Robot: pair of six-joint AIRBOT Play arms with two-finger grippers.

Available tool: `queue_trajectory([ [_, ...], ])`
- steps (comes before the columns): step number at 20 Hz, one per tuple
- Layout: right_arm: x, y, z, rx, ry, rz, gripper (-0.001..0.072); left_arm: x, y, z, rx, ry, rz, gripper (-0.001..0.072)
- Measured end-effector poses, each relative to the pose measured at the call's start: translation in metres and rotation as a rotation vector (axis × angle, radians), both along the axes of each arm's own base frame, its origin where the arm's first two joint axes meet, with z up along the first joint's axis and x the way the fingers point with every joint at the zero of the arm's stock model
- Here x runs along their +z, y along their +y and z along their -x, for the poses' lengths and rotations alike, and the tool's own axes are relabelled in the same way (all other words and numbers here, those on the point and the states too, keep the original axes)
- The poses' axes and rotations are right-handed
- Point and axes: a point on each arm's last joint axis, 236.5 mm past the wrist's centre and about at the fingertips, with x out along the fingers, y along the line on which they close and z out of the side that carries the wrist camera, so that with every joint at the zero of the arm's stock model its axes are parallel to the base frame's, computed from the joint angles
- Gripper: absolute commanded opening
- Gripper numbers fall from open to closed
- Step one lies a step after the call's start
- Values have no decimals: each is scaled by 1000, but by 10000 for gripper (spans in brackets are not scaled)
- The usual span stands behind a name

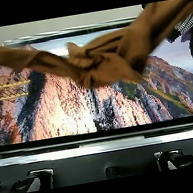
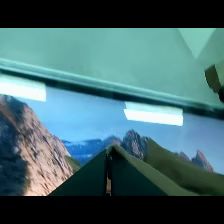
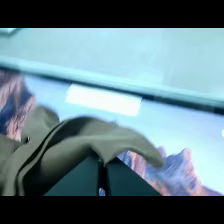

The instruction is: Fold the clothes and pants, and hang the long-sleeved shirts on hangers.

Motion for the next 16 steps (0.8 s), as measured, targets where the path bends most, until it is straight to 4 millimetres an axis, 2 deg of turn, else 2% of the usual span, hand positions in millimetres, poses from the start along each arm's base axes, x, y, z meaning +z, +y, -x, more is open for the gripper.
queue_trajectory([
  [2, 22, -15, 26, -61, -76, -25, 33, 28, 13, 39, 75, -81, -4, 12],
  [4, 34, -29, 40, -118, -116, -57, 33, 43, 24, 64, 137, -129, 1, 12],
  [6, 30, -39, 36, -166, -89, -106, 33, 47, 33, 75, 181, -148, 1, 12],
  [8, 8, -41, 16, -198, 21, -167, 34, 36, 38, 67, 200, -115, 4, 12],
  [9, -13, -40, -1, -211, 110, -191, 34, 23, 40, 56, 202, -78, 10, 13],
  [11, -75, -33, -43, -236, 353, -207, 34, -21, 40, 23, 190, 50, 29, 13],
  [13, -146, -22, -88, -247, 599, -205, 33, -84, 37, -18, 167, 210, 49, 13],
  [16, -254, -2, -158, -243, 871, -222, 34, -193, 28, -78, 138, 453, 71, 13],
])
